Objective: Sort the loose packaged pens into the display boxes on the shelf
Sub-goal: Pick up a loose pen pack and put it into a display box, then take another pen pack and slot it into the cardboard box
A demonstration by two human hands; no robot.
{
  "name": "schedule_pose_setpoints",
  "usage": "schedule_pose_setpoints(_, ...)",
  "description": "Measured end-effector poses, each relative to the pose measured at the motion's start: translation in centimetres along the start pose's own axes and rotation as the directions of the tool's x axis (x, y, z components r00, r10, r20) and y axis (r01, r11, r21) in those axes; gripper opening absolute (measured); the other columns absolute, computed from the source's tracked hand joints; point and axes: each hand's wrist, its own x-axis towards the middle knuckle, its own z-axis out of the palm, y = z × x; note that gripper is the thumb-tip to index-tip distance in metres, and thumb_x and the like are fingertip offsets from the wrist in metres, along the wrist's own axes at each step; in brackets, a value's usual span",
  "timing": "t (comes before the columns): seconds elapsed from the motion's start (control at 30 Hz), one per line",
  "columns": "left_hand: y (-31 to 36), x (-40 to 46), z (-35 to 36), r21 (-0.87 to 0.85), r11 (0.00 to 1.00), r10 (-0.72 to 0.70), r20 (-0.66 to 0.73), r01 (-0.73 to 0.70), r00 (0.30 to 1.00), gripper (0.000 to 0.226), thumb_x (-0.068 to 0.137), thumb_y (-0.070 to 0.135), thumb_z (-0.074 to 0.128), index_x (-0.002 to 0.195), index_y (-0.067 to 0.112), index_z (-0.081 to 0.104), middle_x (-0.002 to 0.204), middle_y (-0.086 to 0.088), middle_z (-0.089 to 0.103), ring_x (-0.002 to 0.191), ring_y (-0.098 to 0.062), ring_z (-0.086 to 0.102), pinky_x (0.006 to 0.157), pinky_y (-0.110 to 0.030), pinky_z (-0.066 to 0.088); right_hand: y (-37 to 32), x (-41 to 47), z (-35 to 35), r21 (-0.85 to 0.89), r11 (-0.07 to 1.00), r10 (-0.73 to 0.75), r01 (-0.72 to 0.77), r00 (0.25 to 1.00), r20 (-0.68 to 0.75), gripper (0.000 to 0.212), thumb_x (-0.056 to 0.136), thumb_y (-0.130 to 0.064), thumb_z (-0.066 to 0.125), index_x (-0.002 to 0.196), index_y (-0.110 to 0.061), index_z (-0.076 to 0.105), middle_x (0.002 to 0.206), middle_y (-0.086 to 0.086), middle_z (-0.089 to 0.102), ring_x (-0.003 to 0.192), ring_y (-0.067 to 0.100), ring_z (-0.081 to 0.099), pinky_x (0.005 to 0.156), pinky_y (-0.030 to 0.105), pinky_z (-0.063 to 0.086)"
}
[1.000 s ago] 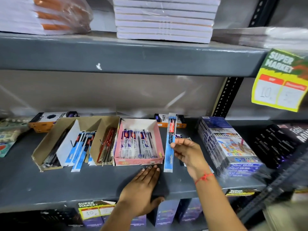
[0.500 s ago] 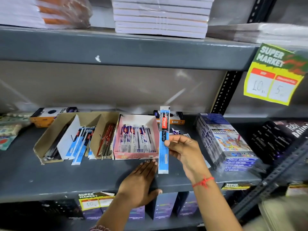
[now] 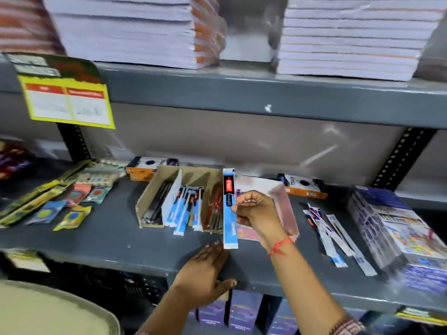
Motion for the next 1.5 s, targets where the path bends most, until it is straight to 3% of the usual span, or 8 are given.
schedule_pose_setpoints(0.27,-5.7,-2.1,0.7,-0.014,1.0,-0.011,-0.107,0.009,0.994,0.084,0.094,0.066,0.012,0.119,0.009,0.068,0.124,-0.004,0.063,0.11,-0.017,0.061,0.092,-0.029,0.046,0.7,5.6,9.8,-0.311,0.948,0.049,-0.063,0.997,-0.055,0.04,0.082,0.012,0.053,0.054,-0.016,0.052,0.058,0.004,0.055,0.051,0.015,0.054,0.051,0.024,0.053)
schedule_pose_setpoints(0.33,-5.9,-2.0,1.0,-0.039,0.999,0.003,-0.103,-0.007,0.995,0.083,0.094,0.066,0.014,0.119,0.008,0.067,0.125,-0.005,0.062,0.112,-0.018,0.06,0.096,-0.027,0.042,0.8,7.0,11.4,-0.448,0.892,0.022,-0.051,0.997,-0.069,0.036,0.082,0.009,0.048,0.056,-0.015,0.057,0.068,0.011,0.063,0.069,0.029,0.066,0.073,0.039,0.06)
schedule_pose_setpoints(0.43,-6.0,-1.9,1.3,-0.054,0.998,0.02,-0.14,-0.028,0.99,0.083,0.095,0.063,0.013,0.117,0.005,0.068,0.123,-0.01,0.063,0.112,-0.022,0.06,0.093,-0.032,0.046,1.0,8.0,13.1,-0.734,0.679,-0.04,-0.019,0.997,-0.063,0.027,0.084,0.003,0.045,0.097,0.002,0.069,0.108,0.026,0.068,0.108,0.039,0.063,0.097,0.043,0.05)
schedule_pose_setpoints(0.67,-6.0,-1.8,1.8,-0.043,0.996,0.059,-0.289,-0.075,0.955,0.08,0.099,0.046,0.005,0.106,0.003,0.072,0.112,-0.011,0.068,0.104,-0.023,0.064,0.087,-0.029,0.051,2.0,9.7,14.2,-0.899,0.428,0.085,-0.095,0.994,-0.064,0.032,0.093,0.005,0.037,0.114,0.009,0.061,0.117,0.022,0.066,0.107,0.033,0.066,0.075,0.031,0.049)
schedule_pose_setpoints(0.8,-6.1,-1.6,2.1,-0.058,0.993,0.072,-0.352,-0.099,0.933,0.058,0.101,0.036,0.003,0.114,0.005,0.05,0.107,-0.01,0.07,0.099,-0.021,0.067,0.089,-0.03,0.044,3.1,10.2,14.3,-0.915,0.383,0.109,-0.126,0.99,-0.091,0.034,0.092,0.004,0.037,0.117,0.008,0.059,0.121,0.022,0.064,0.111,0.034,0.063,0.09,0.037,0.051)
schedule_pose_setpoints(1.07,-5.9,-2.1,1.2,-0.052,0.998,0.032,-0.173,-0.041,0.984,0.085,0.096,0.059,0.005,0.117,0.005,0.068,0.121,-0.01,0.064,0.111,-0.023,0.06,0.093,-0.034,0.048,1.8,8.5,14.1,-0.95,0.312,-0.066,-0.02,0.997,-0.043,0.033,0.09,0.002,0.037,0.113,0.005,0.061,0.12,0.024,0.064,0.112,0.038,0.061,0.092,0.04,0.05)
schedule_pose_setpoints(1.27,-4.5,-1.8,0.3,-0.095,0.995,-0.052,-0.1,0.043,0.994,0.083,0.096,0.063,0.01,0.112,0.009,0.071,0.115,-0.005,0.068,0.105,-0.018,0.064,0.087,-0.031,0.05,-0.7,6.6,10.2,-0.898,0.439,-0.221,0.035,0.973,-0.07,0.029,0.086,-0.002,0.043,0.099,0.005,0.067,0.106,0.024,0.069,0.097,0.038,0.066,0.082,0.036,0.053)
schedule_pose_setpoints(1.5,1.5,2.2,1.4,-0.05,0.988,0.145,-0.054,-0.148,0.988,0.08,0.099,0.055,0.009,0.103,0.01,0.075,0.11,-0.004,0.07,0.1,-0.017,0.066,0.076,-0.024,0.054,-1.8,3.7,0.5,-0.847,0.523,-0.284,-0.099,0.916,-0.283,0.03,0.088,-0.009,0.045,0.105,-0.006,0.069,0.114,0.019,0.067,0.107,0.036,0.061,0.084,0.033,0.048)
